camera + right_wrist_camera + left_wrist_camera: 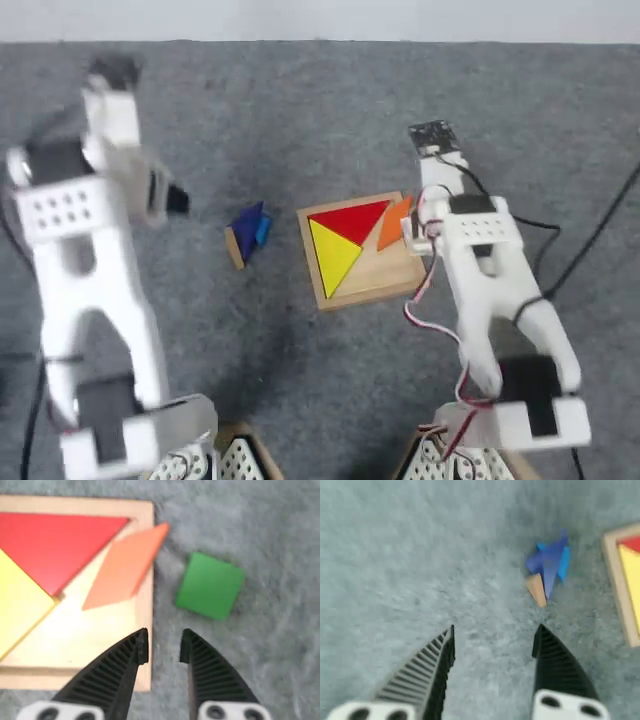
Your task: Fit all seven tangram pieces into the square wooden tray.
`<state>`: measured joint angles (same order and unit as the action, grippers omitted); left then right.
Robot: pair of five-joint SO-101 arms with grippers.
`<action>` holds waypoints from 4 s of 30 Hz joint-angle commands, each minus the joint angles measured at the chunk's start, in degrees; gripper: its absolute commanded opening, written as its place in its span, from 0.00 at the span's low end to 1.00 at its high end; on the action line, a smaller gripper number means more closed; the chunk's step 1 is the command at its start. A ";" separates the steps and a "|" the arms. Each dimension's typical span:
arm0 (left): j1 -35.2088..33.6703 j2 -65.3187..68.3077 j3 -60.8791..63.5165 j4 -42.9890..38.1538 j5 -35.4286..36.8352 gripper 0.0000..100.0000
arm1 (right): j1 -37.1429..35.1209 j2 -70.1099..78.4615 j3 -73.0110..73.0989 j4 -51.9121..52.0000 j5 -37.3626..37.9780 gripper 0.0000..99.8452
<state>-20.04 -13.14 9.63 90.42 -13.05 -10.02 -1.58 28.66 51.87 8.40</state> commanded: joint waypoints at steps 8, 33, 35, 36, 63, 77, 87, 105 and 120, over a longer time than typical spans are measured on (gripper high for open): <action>-0.35 -26.11 45.67 -26.37 4.84 0.25 | 0.31 13.93 -14.86 -0.92 0.09 0.19; -0.26 -28.31 51.21 -30.68 4.84 0.25 | -0.40 25.54 -28.84 -0.75 0.53 0.19; -0.26 -28.31 51.21 -30.68 4.84 0.25 | -0.48 25.63 -29.01 -0.75 0.62 0.19; -0.26 -28.31 51.21 -30.68 4.84 0.25 | -0.48 25.54 -29.01 -0.75 0.62 0.19; -0.26 -28.31 51.30 -30.86 4.84 0.25 | -7.52 18.59 -29.01 6.37 0.18 0.20; -0.26 -28.31 51.74 -31.03 4.84 0.25 | -11.47 18.86 -24.35 5.93 0.35 0.19; -0.26 -28.31 51.74 -31.03 4.84 0.25 | -10.59 14.99 -25.14 6.02 0.62 0.19; -0.26 -28.40 51.65 -31.12 4.84 0.25 | -9.54 14.02 -22.68 6.55 2.02 0.19; -0.26 -12.40 33.19 -28.66 2.90 0.25 | 1.63 -6.90 1.93 -1.19 2.81 0.19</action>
<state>-20.04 -33.01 51.82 58.42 -9.01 -10.81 -4.84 28.04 54.59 9.54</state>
